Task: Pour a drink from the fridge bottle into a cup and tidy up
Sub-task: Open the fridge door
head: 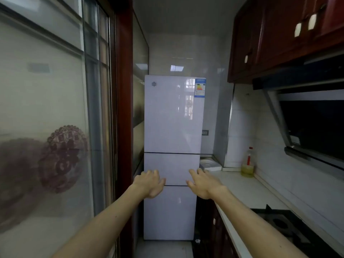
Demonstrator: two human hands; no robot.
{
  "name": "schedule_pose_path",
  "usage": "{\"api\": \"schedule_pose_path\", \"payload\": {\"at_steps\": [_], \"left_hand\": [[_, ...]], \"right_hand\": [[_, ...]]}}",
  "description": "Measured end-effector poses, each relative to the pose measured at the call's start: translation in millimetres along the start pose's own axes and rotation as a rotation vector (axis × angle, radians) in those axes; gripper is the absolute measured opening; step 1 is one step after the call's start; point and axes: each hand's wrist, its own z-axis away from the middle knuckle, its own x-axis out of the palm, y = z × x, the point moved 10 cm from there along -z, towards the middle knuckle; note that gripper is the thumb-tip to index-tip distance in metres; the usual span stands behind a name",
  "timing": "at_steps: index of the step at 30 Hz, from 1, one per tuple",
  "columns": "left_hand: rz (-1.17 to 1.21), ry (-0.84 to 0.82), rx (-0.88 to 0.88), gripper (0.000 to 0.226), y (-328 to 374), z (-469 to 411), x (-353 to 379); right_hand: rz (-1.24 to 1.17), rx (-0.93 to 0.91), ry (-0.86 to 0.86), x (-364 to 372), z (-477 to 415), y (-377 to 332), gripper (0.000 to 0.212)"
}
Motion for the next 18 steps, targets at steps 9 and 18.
{"api": "schedule_pose_path", "payload": {"at_steps": [9, 18], "left_hand": [[0.018, 0.050, -0.030, 0.055, 3, -22, -5], [-0.034, 0.068, -0.070, 0.054, 0, -32, -1]], "right_hand": [[-0.025, -0.004, -0.006, 3, -1, 22, 0.054], [-0.061, -0.065, 0.019, 5, -28, 28, 0.053]]}}
